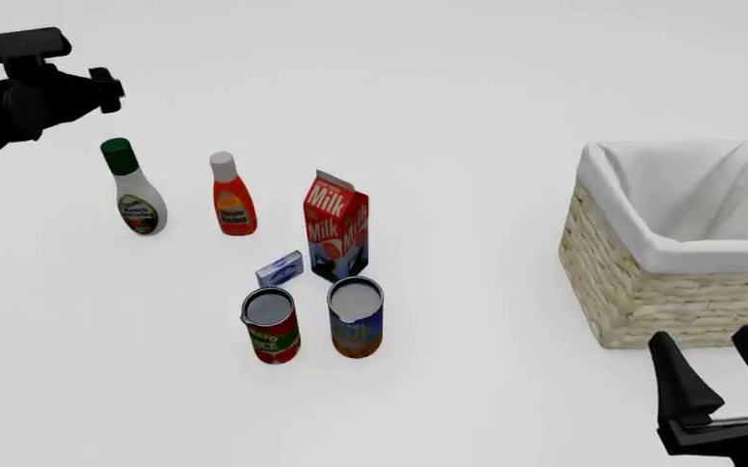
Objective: Pick the salad dressing and place it in the basket.
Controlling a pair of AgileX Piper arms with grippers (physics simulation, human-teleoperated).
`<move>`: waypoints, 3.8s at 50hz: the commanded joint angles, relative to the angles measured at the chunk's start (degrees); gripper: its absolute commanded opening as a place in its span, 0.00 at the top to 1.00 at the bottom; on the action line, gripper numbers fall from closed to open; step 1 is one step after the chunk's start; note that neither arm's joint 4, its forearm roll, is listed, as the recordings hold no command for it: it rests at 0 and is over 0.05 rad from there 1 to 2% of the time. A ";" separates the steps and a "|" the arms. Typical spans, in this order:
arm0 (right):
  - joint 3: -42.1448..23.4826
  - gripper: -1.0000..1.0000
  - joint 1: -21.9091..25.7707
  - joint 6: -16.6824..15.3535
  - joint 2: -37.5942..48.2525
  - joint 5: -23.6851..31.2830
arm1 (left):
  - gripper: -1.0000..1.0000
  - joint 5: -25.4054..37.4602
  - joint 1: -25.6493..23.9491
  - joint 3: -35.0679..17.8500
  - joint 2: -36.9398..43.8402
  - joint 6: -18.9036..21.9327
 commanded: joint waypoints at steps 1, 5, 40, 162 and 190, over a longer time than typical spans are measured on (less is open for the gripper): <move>0.00 0.00 0.20 0.05 1.29 -1.17 | 0.00 1.04 0.30 -1.79 3.11 -0.74; 0.01 0.00 0.40 0.11 1.74 -1.43 | 0.00 0.84 0.55 -1.77 3.91 -0.68; 0.03 0.00 0.63 0.53 2.60 -1.58 | 0.00 -2.40 0.26 0.70 9.08 -2.30; 0.04 0.00 1.80 1.45 0.63 0.06 | 1.00 2.25 -19.42 3.61 -17.08 4.65; 0.02 0.00 2.39 1.26 -0.22 0.19 | 1.00 6.47 -46.08 0.34 -19.60 5.76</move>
